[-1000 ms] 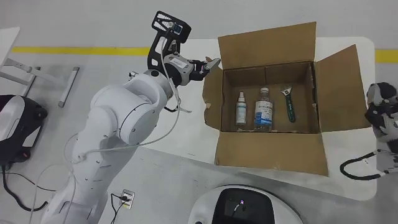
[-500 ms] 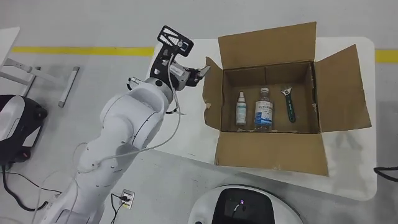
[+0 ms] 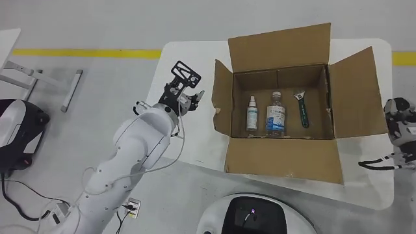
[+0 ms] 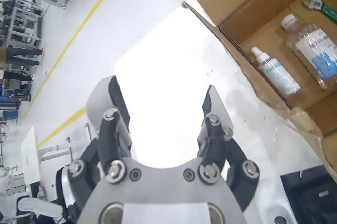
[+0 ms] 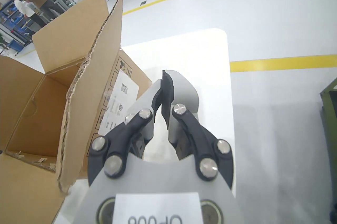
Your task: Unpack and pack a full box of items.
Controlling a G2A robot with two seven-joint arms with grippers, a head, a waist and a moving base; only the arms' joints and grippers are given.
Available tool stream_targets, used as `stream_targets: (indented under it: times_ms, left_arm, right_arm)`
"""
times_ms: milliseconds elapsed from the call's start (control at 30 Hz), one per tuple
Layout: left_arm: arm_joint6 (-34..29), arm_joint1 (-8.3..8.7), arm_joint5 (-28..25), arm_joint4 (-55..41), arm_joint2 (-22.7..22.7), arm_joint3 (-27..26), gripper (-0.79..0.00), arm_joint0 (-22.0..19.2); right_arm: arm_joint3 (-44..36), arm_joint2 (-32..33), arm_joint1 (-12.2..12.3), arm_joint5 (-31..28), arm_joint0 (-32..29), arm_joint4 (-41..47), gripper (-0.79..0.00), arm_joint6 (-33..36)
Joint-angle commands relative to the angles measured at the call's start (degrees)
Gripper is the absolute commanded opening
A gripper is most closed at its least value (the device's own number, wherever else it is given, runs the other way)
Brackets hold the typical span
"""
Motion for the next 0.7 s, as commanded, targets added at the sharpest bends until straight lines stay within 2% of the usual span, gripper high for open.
stream_targets:
  times_ms: [0,300,500,667]
  left_arm:
    - [0.68,-0.14,-1.21,-1.6,0.71,1.3,-0.785,0.09]
    - [1.55,-0.95,-6.96,-7.6,5.97,5.64,-0.785,-4.82]
    - [2.19,-1.79,-7.59,-13.33,8.93,6.36,-0.785,-10.02]
    - [0.87,-2.35,-8.25,-16.86,11.42,6.81,-0.785,-13.22]
  right_arm:
    - [1.14,-2.1,-0.13,-0.57,1.71,0.45,-0.785,0.25]
    - [1.84,-10.97,-0.62,-5.52,6.82,-0.2,-0.785,2.45]
    - [2.85,-17.23,-1.0,-8.32,9.28,-2.21,-0.785,5.56]
    - [5.06,-19.87,-1.25,-8.11,11.35,-2.22,-0.785,9.27]
